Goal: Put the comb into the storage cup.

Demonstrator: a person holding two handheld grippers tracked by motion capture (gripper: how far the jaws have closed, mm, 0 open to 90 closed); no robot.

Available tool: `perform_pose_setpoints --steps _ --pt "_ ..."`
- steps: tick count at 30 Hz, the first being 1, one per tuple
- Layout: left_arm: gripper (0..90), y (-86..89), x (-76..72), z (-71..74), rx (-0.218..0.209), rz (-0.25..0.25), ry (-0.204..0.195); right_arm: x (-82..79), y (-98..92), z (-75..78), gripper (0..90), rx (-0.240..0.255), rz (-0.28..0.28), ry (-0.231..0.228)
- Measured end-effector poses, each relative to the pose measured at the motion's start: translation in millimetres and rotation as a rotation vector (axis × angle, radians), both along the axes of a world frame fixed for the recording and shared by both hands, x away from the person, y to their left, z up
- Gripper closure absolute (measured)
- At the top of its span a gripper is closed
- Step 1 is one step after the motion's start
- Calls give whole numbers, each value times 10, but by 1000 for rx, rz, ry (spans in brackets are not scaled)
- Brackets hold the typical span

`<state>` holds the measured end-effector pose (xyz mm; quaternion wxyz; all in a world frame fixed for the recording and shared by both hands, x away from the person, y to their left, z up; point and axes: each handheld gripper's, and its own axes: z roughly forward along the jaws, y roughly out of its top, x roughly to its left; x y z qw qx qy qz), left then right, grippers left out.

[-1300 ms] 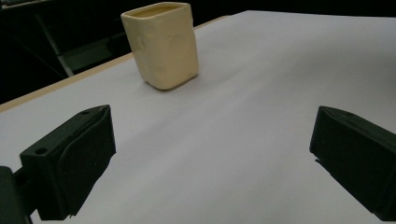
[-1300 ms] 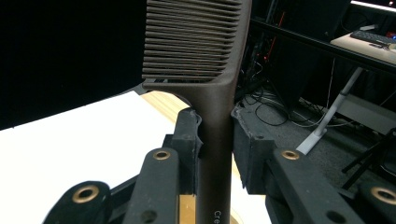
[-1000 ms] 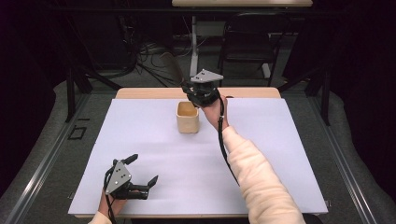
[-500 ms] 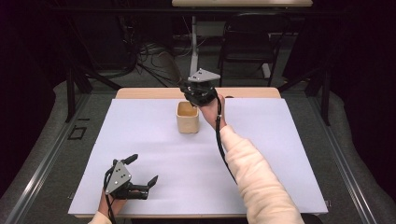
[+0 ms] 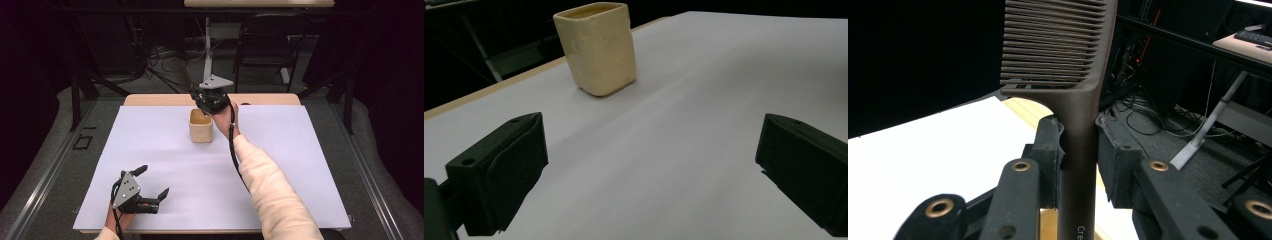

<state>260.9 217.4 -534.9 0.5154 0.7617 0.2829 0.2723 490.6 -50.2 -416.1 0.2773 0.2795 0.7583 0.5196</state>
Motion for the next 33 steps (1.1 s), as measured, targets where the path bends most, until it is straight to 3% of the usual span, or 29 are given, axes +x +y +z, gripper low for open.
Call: perform_pose_setpoints --steps 33 --pt "3 4 0 1 4 7 -2 42 69 -156 717 -13 16 39"
